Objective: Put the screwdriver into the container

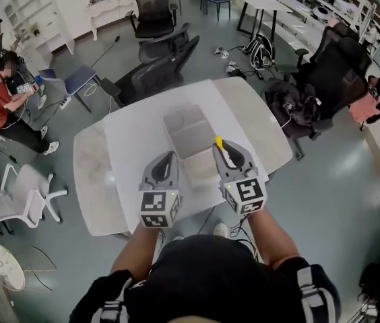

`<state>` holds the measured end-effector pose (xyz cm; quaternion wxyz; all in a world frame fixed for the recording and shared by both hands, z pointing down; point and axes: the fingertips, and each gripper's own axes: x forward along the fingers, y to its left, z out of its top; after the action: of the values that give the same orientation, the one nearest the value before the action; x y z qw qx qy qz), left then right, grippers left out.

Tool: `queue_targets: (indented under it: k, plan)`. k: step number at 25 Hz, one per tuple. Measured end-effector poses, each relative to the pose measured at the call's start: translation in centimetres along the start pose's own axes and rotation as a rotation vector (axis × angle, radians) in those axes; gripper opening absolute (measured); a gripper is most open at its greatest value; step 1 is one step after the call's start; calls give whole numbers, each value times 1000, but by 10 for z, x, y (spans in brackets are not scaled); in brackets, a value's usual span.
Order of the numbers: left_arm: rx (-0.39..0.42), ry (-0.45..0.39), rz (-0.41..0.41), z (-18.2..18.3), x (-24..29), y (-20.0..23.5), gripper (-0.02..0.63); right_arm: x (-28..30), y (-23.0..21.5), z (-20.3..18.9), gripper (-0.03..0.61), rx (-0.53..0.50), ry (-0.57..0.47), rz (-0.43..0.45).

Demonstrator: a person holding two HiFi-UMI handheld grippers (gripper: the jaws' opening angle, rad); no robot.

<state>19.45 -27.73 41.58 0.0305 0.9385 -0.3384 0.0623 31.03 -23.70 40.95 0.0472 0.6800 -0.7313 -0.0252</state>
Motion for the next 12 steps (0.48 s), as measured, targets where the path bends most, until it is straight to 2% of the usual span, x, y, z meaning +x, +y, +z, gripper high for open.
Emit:
queue_targets:
  k: [6,12]
  plan:
    - [-31,23,149,-8,-1,18,6,35,-3,-27,67,-1,71,206]
    - [-69,41,262,-20,-4,20,6,52,-4,-58,67,-17,90,394]
